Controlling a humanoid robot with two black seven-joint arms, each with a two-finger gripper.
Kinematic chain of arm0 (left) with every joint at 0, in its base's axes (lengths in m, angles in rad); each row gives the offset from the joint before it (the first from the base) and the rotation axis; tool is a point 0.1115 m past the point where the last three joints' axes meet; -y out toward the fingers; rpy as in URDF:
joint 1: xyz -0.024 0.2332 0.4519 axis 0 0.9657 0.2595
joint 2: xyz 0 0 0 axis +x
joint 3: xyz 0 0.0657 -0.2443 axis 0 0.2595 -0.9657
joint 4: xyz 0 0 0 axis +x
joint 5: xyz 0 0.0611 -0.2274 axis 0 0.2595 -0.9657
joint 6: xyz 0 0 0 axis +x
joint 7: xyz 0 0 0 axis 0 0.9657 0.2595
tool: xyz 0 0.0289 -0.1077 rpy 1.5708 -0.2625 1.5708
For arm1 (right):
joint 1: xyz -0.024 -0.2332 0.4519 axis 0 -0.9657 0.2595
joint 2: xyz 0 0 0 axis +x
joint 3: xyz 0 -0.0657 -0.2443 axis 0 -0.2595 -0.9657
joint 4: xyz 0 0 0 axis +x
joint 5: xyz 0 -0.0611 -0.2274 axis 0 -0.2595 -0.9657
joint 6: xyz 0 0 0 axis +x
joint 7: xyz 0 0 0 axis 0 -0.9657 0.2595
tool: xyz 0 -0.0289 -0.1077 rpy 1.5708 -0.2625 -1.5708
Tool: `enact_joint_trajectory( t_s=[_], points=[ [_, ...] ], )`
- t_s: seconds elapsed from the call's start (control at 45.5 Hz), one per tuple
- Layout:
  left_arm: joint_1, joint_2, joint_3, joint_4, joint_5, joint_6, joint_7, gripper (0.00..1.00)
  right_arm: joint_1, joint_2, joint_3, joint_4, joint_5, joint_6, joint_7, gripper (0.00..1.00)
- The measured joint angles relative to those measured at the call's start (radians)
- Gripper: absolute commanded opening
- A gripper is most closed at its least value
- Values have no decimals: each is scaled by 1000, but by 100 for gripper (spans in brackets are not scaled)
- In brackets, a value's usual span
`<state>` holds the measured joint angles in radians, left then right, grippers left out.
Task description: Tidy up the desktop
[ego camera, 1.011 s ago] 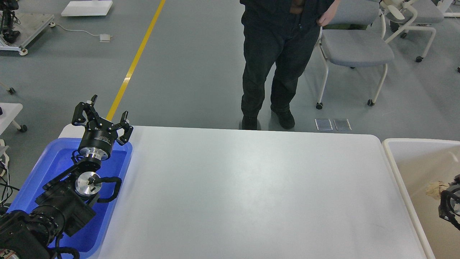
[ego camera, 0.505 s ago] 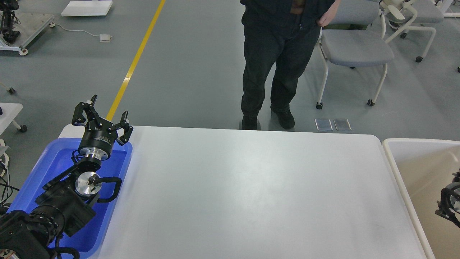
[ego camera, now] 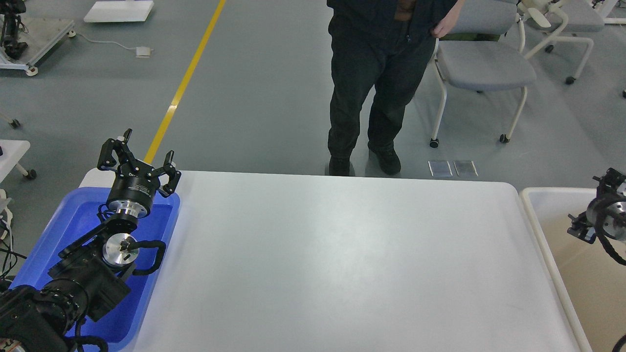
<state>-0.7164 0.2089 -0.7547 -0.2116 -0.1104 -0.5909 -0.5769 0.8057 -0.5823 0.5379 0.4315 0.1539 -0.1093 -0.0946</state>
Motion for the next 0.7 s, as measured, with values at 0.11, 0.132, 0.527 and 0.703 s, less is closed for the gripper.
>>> enact_joint_trajectory(
  t_s=[0.11,0.132,0.527,0.703],
  points=[
    [0,0,0,0,0,0,0,100,7,-13,100,55,8,61,0,100],
    [0,0,0,0,0,0,0,100,8,-13,126,65,13,82,-1,100],
    [0,0,0,0,0,0,-1,100,18,88,352,131,150,370,-4,100],
    [0,0,0,0,0,0,-1,100,19,182,400,137,179,415,-2,100]
  ],
)
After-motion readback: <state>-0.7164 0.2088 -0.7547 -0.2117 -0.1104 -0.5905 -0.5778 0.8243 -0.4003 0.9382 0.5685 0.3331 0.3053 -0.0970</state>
